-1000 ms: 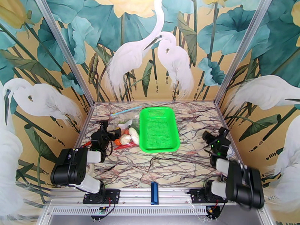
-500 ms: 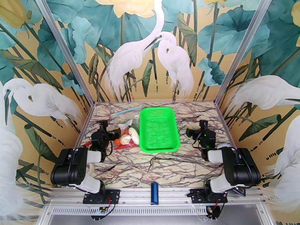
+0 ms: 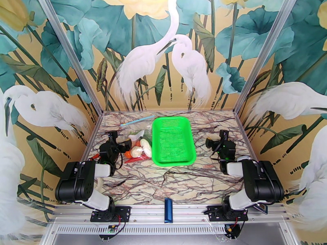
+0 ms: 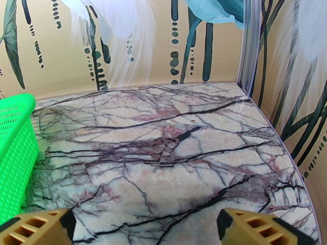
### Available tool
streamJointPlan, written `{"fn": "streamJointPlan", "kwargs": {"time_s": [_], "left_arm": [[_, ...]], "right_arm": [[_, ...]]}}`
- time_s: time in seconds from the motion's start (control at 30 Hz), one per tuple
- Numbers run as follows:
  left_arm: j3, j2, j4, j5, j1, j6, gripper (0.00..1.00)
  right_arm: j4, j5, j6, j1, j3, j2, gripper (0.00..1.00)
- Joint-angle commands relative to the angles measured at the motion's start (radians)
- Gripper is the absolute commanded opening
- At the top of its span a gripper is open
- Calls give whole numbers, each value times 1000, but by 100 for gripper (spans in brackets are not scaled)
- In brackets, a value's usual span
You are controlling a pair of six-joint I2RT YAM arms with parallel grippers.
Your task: Place the food in the zip-top bag and seal the zipper
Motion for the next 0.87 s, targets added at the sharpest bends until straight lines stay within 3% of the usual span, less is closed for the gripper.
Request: {"fn": "streamJointPlan", "kwargs": {"time_s": [0.0, 0.83], "left_arm": [[9, -1, -1, -20, -5, -10, 100], [8, -1, 2, -1, -5, -4, 100]], "right_arm": [[-6, 20, -11, 2, 15, 1, 99], [-3, 25, -13, 4, 13, -1, 99]]}}
